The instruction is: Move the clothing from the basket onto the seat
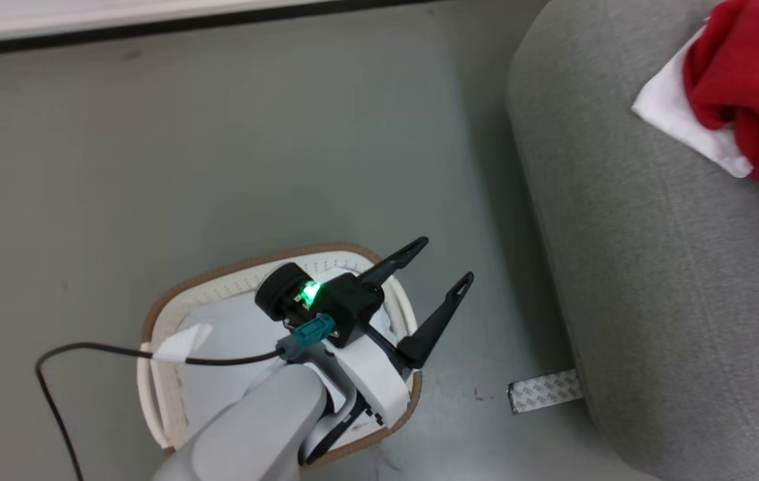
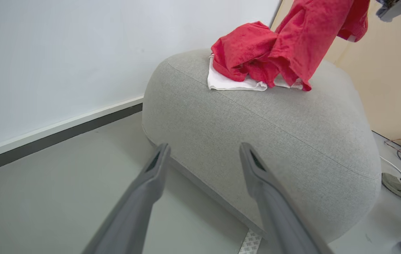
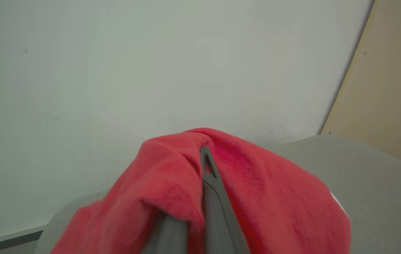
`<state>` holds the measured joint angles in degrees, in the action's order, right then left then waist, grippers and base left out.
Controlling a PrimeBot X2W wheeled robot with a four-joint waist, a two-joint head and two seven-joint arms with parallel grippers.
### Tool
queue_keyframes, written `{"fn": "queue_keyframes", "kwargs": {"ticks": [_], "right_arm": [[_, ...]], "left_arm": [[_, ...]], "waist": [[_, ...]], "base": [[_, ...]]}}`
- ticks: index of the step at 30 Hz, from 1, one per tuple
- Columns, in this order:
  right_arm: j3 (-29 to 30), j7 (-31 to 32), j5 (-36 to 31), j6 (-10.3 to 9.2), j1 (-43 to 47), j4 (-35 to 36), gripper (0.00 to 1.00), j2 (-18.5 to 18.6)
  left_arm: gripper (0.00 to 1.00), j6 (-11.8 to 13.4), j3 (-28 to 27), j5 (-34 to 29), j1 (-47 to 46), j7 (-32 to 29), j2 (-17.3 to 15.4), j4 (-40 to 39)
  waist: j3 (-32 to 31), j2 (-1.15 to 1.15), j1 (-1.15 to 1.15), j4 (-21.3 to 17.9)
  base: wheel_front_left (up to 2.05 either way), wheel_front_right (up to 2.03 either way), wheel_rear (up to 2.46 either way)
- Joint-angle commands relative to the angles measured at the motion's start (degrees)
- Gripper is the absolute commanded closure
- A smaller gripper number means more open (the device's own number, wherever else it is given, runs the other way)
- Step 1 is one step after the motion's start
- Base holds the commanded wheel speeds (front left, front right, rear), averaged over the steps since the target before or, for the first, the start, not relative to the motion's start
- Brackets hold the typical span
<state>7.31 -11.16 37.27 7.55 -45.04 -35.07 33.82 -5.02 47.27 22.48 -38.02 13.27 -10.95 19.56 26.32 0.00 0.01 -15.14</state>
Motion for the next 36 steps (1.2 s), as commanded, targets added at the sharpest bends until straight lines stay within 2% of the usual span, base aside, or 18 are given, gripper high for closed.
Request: {"fn": "queue_keyframes", "kwargs": {"ticks": [1,9,14,15,17,18,20,26,36], "right_arm": [[-1.04,0.22,-1.57,-0.13,-1.67,-2.66,1.00,0.38],[-7.62,4.99,-6.08,-0.13,-5.08,-19.70,1.00,-0.23],[-9.46,6.68,-6.40,-0.13,-5.28,-27.33,1.00,-1.23],[-9.83,6.74,-6.13,-0.13,-5.40,-28.00,0.93,-1.35],[-10.51,6.00,-5.89,-0.13,-5.55,-28.88,0.63,-1.59],[-10.96,5.79,-5.68,-0.13,-5.49,-29.09,0.28,-1.86],[-12.00,5.21,-5.41,-0.13,-5.12,-29.39,0.00,-2.15],[-16.34,4.39,-4.66,-0.13,-2.76,-28.07,0.00,-1.45],[-26.26,3.55,-2.92,-0.13,2.77,-17.83,0.00,2.75]], "left_arm": [[0.00,-0.06,-0.08,-0.43,-0.58,0.11,-0.72,-0.16],[0.00,-0.11,-0.10,-0.32,-1.87,0.65,-0.73,-0.11],[0.00,-0.09,-0.21,0.05,-2.11,0.91,-0.64,0.53],[0.00,0.02,-0.27,0.14,-2.06,0.98,-0.69,0.75],[0.00,0.31,-0.40,0.17,-1.86,0.90,-0.84,0.99],[0.00,0.34,-0.41,0.21,-1.73,0.96,-0.95,1.19],[0.00,0.32,-0.28,0.35,-1.37,1.10,-0.93,1.54],[0.00,0.40,-0.84,1.56,-0.13,1.45,-0.07,2.71],[0.00,1.35,-4.58,4.17,5.23,1.88,0.10,4.83]], "waist": [[3.05,0.00,-0.01,2.23],[5.83,0.00,-0.01,4.53],[5.66,0.00,-0.01,4.74],[5.53,0.00,-0.01,4.61],[5.12,0.00,-0.01,4.18],[4.80,0.00,-0.01,3.93],[3.72,0.00,-0.01,3.54],[-1.34,0.00,-0.01,3.19],[-15.34,0.00,-0.01,5.33]], "base": [[0.00,0.00,0.00],[0.00,0.00,0.00],[0.00,0.00,0.00],[0.00,0.00,0.00],[0.00,0.00,0.00],[0.00,0.00,0.00],[0.00,0.00,0.00],[0.00,0.00,0.00],[0.00,0.00,0.00]]}}
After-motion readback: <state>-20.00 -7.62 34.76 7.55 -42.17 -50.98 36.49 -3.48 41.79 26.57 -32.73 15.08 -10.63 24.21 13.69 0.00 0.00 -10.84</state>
